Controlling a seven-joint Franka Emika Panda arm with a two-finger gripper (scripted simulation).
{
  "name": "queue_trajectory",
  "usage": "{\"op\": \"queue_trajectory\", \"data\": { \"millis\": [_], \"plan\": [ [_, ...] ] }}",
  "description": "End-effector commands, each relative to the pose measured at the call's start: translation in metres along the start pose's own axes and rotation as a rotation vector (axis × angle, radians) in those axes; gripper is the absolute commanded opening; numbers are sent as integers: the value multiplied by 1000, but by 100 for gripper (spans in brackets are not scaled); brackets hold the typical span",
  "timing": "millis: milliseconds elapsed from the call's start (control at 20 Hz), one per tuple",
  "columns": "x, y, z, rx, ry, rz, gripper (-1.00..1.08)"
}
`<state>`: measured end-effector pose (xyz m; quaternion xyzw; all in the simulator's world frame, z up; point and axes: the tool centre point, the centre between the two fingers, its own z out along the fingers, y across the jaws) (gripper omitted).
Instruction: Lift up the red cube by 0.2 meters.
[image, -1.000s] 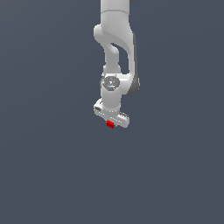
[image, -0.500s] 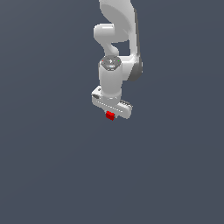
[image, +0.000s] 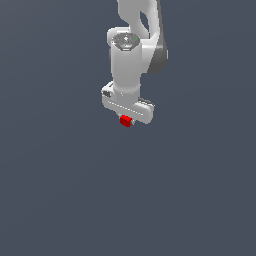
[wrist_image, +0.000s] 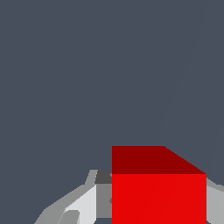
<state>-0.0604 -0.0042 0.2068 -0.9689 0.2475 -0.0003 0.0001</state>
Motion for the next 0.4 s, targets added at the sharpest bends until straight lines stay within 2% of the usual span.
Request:
{"op": "queue_trajectory", "data": {
  "millis": [0,350],
  "plan": [
    [0,0,-12,-1,-1,0,-100],
    [1,-1,-23,-1,0,-1,-100]
  ]
}}
